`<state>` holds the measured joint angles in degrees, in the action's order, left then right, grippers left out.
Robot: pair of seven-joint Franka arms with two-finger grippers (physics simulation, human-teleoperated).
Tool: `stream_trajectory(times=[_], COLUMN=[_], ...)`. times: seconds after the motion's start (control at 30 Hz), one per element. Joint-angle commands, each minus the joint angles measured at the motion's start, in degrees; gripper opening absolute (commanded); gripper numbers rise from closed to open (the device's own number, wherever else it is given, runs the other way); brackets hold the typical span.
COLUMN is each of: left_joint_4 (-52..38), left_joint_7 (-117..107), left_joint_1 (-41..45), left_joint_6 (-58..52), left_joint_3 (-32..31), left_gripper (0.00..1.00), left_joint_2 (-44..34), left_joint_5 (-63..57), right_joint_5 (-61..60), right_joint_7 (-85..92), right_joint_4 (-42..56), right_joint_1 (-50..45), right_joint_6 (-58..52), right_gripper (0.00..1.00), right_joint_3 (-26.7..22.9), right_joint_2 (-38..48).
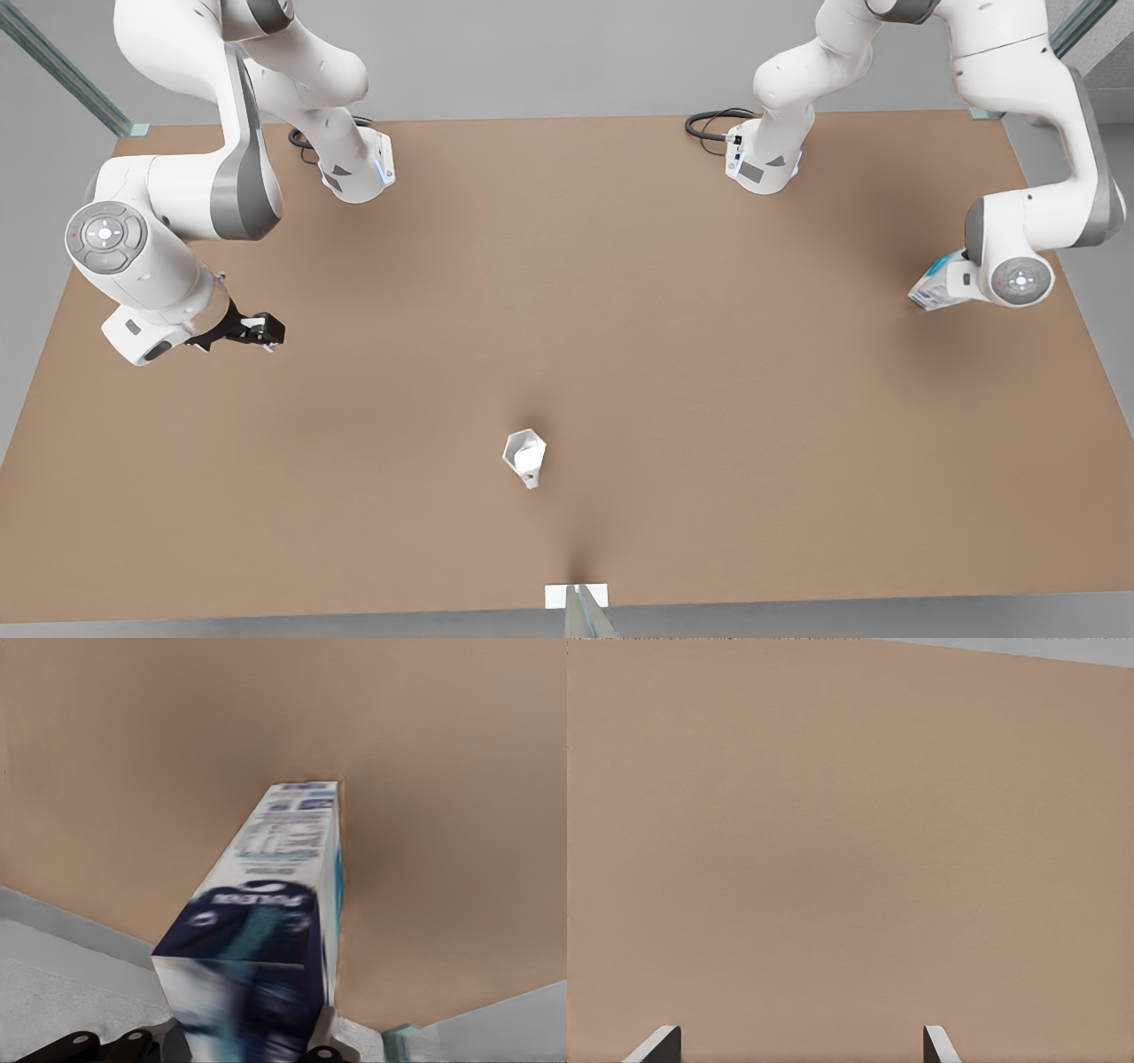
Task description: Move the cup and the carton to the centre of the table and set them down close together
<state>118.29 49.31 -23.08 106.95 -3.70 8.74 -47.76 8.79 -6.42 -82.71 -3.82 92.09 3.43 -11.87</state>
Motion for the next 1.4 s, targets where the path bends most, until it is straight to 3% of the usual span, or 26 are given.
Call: stream_trajectory(times=[0.0, 0.2, 0.5, 0.6, 0.67, 0.83, 1.03, 1.17, 1.3, 1.37], left_joint_4=[-0.6, -6.2, -10.3, -16.7, -25.4, -30.5, -28.9, -29.4, -31.7, -35.8], left_joint_7=[1.2, -12.0, -16.1, -16.5, -16.3, -14.5, -5.1, -4.8, -5.4, -4.8], left_joint_1=[0.6, 4.4, 8.4, 11.6, 18.4, 35.5, 48.6, 58.8, 63.9, 67.0], left_joint_6=[-2.7, -9.7, -11.2, -13.2, -16.4, -15.2, 0.1, 0.8, 0.2, -0.4], left_joint_3=[0.2, 0.0, -0.5, -5.6, -5.6, -5.7, -5.9, -5.8, -5.2, -0.2], left_gripper=[0.65, 0.67, 0.67, 0.67, 0.67, 0.69, 0.69, 0.72, 0.72, 0.73], left_joint_2=[0.1, -0.4, -1.8, -1.3, 2.9, 7.3, 9.9, 15.4, 19.1, 22.4], left_joint_5=[36.0, 43.5, 44.1, 43.1, 42.1, 38.7, 39.5, 37.0, 37.2, 37.2], right_joint_5=[0.0, 0.0, 0.0, 0.0, 0.0, 0.0, 0.0, -0.1, -0.1, -0.1], right_joint_7=[0.0, 0.0, 0.0, 0.0, 0.0, 0.0, 0.0, 0.0, 0.0, 0.0], right_joint_4=[0.0, 0.0, 0.0, 0.0, 0.0, 0.0, 0.0, 0.0, 0.0, 0.0], right_joint_1=[0.0, 0.0, 0.0, 0.0, 0.1, 0.3, 0.3, 0.3, 0.3, 0.4], right_joint_6=[0.0, 0.1, -0.1, 0.1, 0.1, 0.2, 0.2, -0.1, -0.1, 0.0], right_gripper=[1.0, 1.0, 1.0, 1.0, 1.0, 1.0, 1.0, 1.0, 1.0, 1.0], right_joint_3=[0.0, 0.0, 0.0, 0.0, 0.0, 0.0, 0.0, 0.0, 0.0, -0.1], right_joint_2=[0.0, -0.1, -0.1, -0.1, -0.1, -0.1, -0.1, 0.0, 0.0, -0.1])
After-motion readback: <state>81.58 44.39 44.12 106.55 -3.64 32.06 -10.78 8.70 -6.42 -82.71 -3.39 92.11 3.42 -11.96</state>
